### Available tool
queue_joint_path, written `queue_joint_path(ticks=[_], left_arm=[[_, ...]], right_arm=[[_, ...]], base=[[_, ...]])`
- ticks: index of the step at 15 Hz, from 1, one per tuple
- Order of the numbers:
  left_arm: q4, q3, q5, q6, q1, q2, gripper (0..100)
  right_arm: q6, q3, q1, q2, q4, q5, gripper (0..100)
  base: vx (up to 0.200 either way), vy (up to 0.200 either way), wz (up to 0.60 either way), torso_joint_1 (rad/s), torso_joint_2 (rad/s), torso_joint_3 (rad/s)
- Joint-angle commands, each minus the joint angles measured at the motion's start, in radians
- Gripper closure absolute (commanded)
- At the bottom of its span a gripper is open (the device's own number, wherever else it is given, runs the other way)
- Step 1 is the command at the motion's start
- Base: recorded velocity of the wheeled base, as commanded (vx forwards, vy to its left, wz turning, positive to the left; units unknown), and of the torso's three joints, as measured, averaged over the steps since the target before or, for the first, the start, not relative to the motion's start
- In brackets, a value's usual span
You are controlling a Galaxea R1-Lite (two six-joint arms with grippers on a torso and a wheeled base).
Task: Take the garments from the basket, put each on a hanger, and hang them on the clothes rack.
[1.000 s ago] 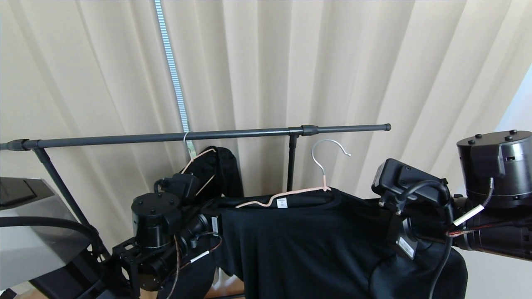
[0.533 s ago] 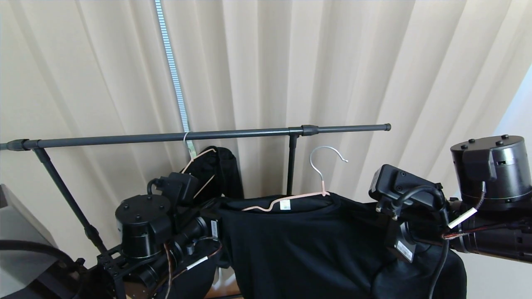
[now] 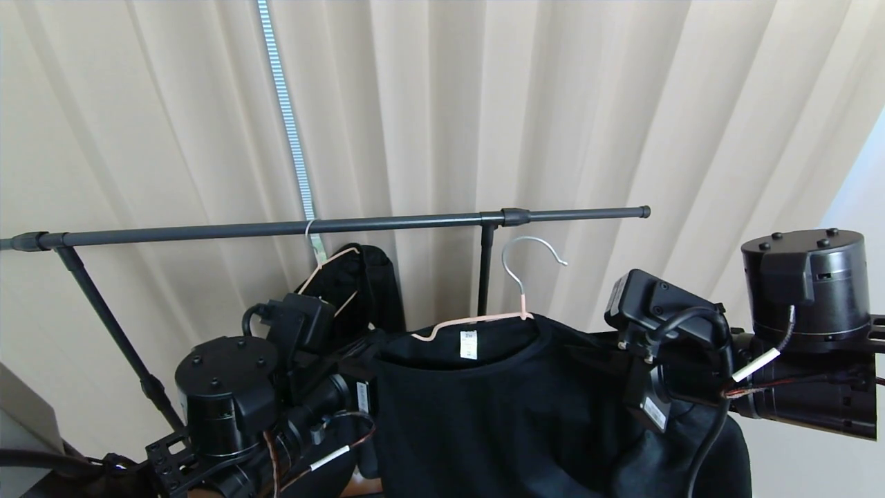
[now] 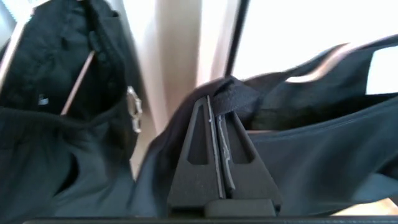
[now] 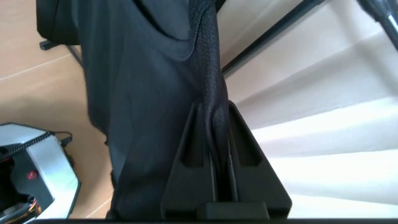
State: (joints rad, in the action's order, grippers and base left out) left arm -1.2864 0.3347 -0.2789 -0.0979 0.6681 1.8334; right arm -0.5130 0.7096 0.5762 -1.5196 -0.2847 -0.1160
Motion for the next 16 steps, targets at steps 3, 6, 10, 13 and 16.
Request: queue_joint_path(ticks=[3,6,10,13,16], left_arm=[[-0.001,-0.006,0.000,0.000,0.008,-0.010,100],[-0.001,-0.009,-0.002,-0.002,0.034,-0.022,100],[-0.001,-0.025,-0.002,-0.002,0.080,-0.068,100],[0.001,-0.034,-0.002,-0.002,0.116,-0.094,100],[0.001,-0.043,-0.002,-0.002,0.159,-0.109,100]], right_arm=[[0.013,-0.013,0.013,-0.022,-0.036,-0.010,100],[0.014,-0.018,0.013,-0.031,-0.039,-0.077,100],[0.053,-0.050,0.034,-0.082,-0.145,-0.079,100],[0.080,-0.065,0.034,-0.133,-0.215,-0.099,100],[0.111,-0.065,0.070,-0.149,-0.228,-0.114,100]], base=[[0.000,0.000,0.00,0.000,0.00,0.000],[0.000,0.000,0.00,0.000,0.00,0.000],[0.000,0.000,0.00,0.000,0.00,0.000],[0.000,0.000,0.00,0.000,0.00,0.000],[0.000,0.000,0.00,0.000,0.00,0.000]])
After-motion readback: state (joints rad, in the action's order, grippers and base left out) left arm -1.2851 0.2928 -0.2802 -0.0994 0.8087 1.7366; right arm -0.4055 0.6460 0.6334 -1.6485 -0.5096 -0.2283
